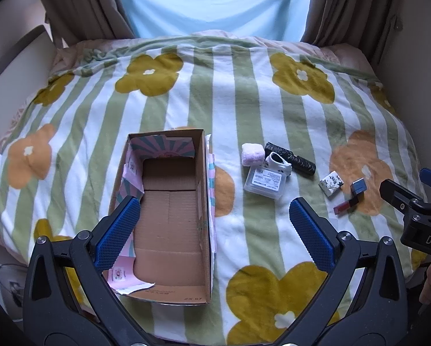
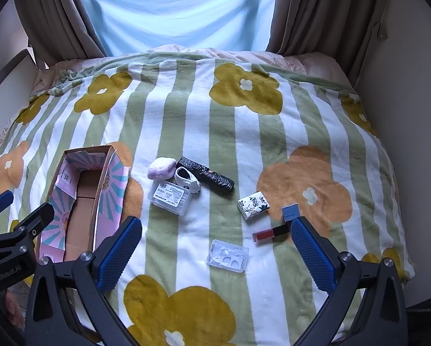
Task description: Organize objects
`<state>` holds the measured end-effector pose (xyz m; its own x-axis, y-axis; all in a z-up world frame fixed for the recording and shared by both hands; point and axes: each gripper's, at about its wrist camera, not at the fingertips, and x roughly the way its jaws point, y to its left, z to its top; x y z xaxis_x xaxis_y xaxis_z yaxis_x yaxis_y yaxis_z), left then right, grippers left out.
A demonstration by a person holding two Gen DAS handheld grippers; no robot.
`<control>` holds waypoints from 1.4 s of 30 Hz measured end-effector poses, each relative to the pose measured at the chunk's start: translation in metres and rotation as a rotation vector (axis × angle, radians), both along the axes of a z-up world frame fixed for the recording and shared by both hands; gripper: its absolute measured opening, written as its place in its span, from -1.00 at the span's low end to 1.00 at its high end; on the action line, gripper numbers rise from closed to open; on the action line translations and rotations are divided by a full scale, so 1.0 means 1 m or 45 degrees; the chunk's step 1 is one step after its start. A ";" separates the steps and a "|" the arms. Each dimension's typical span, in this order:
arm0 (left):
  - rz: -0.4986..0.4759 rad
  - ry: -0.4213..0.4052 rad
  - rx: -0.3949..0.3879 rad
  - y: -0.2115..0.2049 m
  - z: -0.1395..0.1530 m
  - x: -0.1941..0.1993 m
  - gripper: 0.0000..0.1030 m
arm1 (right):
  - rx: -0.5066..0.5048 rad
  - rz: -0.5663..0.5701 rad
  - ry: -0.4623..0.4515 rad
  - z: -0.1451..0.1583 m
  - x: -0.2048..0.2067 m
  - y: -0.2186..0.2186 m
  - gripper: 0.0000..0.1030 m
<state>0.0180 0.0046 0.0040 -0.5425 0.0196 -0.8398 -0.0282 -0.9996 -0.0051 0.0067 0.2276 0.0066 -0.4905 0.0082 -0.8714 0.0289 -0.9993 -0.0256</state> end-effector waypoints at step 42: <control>0.027 0.044 0.009 -0.002 0.003 0.004 0.99 | 0.011 0.049 0.026 0.005 0.005 -0.008 0.99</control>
